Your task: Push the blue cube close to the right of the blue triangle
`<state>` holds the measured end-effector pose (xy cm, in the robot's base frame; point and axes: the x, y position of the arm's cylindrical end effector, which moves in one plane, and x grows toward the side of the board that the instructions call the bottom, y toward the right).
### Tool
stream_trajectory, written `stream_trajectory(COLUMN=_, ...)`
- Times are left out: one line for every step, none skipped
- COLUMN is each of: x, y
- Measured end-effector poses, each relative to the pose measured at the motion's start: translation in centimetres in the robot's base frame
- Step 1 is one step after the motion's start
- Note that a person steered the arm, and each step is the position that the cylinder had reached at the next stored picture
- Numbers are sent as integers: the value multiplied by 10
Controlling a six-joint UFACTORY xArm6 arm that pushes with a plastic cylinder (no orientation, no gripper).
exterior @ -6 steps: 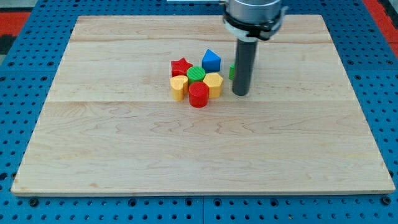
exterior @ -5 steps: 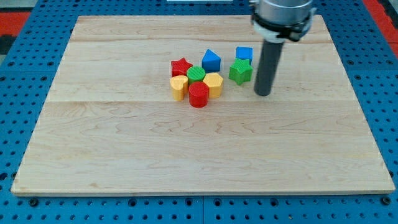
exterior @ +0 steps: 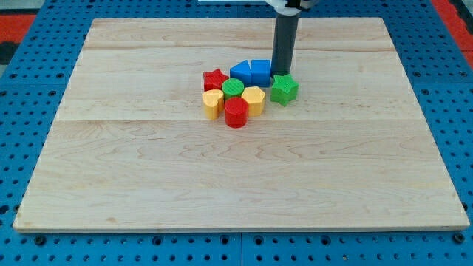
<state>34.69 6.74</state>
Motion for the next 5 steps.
stream_trajectory(x=-2, y=8)
stream_trajectory(x=2, y=22)
stream_trajectory(x=-31, y=16)
stream_trajectory(x=-35, y=-18)
stream_trajectory(x=-12, y=-56)
